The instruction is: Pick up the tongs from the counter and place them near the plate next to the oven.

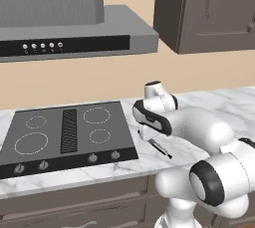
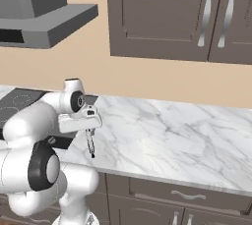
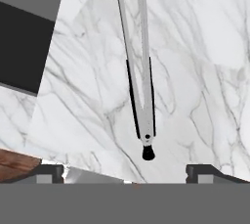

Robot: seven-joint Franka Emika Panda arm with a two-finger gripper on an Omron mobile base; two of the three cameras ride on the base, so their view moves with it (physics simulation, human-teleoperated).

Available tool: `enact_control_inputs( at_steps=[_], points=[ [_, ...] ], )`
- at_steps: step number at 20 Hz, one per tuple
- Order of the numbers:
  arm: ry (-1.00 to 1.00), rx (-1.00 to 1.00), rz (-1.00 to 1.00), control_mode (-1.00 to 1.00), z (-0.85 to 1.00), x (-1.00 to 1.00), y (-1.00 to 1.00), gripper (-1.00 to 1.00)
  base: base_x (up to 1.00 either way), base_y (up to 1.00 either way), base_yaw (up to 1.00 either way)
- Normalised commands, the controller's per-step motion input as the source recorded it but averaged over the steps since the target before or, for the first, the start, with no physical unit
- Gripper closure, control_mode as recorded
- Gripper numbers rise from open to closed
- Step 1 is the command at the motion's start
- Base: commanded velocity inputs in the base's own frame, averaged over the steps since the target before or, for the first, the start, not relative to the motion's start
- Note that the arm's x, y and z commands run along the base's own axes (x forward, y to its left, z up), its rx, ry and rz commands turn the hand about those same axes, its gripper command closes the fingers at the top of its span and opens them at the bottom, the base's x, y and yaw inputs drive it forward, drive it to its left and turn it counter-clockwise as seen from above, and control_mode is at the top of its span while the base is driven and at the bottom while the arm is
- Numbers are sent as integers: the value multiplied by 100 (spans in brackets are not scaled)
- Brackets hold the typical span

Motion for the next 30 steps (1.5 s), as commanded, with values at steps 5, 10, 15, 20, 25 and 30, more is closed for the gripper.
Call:
enact_control_inputs(
  at_steps=[5,10,15,20,25,30],
  points=[
    [0,0,0,-100,-32,11,-4,-100,0,0,0],
    [0,1,0,-100,-37,0,-5,-100,0,0,0],
    [1,0,0,-100,-35,10,0,-100,0,0,0],
    [0,0,0,-100,-31,22,0,-100,0,0,0],
    [0,0,0,-100,-22,23,0,-100,0,0,0],
    [0,0,0,-100,-25,16,0,-100,0,0,0]
  ],
)
